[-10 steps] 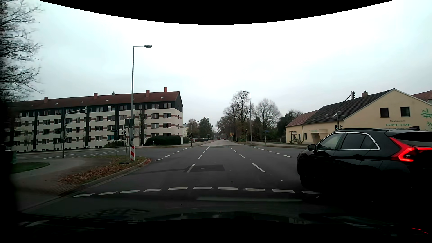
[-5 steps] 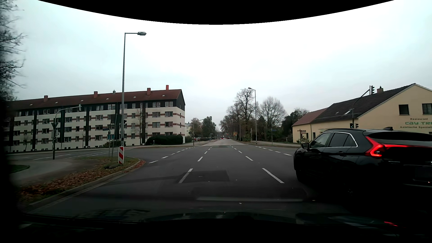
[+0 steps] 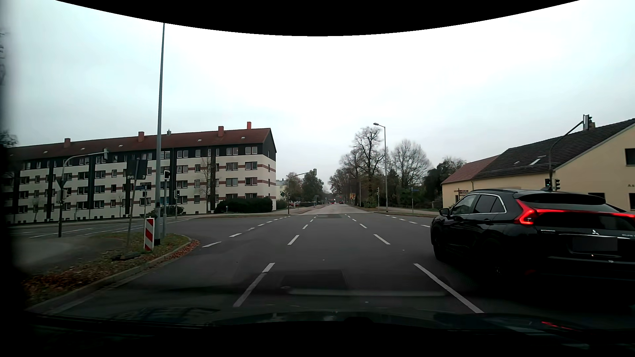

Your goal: Follow the waypoints while adhering to traffic rules and regulations

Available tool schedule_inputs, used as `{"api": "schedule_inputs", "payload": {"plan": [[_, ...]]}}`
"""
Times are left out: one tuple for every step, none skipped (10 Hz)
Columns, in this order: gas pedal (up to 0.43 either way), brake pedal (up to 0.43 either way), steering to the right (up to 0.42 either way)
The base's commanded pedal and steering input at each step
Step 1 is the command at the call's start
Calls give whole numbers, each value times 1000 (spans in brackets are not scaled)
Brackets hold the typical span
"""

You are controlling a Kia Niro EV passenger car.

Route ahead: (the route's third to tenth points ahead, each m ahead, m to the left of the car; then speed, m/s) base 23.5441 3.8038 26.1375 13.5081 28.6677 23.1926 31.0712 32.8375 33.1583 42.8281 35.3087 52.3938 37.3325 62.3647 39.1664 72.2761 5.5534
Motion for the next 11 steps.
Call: {"api": "schedule_inputs", "payload": {"plan": [[260,0,-15],[260,0,-8],[248,0,-4],[248,0,-2],[248,0,-1],[228,0,-1],[228,0,-1],[220,0,-1],[189,0,-1],[169,0,-1],[87,0,-1]]}}
